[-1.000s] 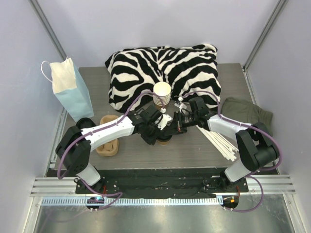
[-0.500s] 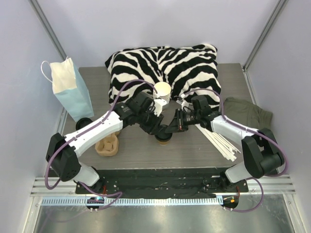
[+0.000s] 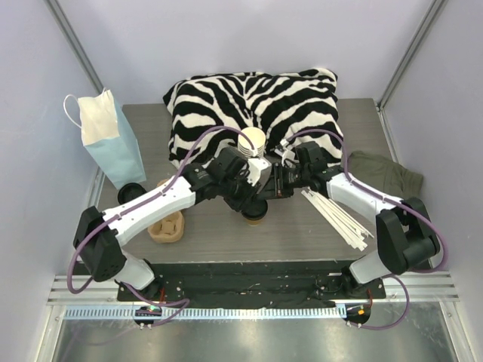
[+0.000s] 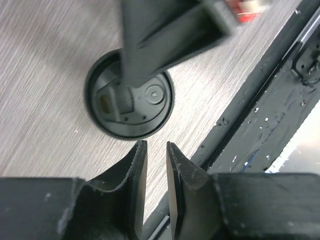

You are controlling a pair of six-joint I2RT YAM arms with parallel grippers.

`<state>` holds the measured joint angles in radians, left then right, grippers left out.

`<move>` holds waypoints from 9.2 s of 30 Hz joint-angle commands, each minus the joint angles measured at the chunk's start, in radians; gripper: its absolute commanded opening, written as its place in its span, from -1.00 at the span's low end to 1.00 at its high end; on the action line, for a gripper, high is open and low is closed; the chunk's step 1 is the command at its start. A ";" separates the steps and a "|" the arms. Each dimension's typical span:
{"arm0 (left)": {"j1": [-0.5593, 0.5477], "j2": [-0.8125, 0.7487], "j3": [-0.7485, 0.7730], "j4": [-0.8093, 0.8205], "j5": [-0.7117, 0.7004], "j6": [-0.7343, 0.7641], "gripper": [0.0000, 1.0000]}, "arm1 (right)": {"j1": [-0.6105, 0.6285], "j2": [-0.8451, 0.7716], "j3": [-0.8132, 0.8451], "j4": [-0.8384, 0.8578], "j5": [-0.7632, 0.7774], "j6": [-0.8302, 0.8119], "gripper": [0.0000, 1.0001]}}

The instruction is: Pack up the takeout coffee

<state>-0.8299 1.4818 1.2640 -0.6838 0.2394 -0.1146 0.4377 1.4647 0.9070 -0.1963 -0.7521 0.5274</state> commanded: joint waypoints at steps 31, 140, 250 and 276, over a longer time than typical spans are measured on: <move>-0.060 0.041 0.055 0.012 -0.069 0.062 -0.57 | 0.022 0.055 -0.006 -0.034 0.030 -0.050 -0.66; 0.278 0.058 -0.143 0.309 0.434 -0.347 -0.70 | -0.007 -0.185 -0.030 -0.060 0.052 0.014 -0.61; 0.270 0.241 -0.141 0.216 0.362 -0.310 -0.91 | 0.329 -0.070 0.205 -0.252 0.511 -0.399 -0.53; 0.272 0.216 -0.118 0.205 0.368 -0.287 -0.87 | 0.256 -0.052 0.164 -0.226 0.367 -0.382 -0.50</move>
<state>-0.5560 1.6829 1.1484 -0.4080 0.6895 -0.4599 0.7334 1.4574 0.9855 -0.4480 -0.2909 0.1410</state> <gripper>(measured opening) 0.056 0.239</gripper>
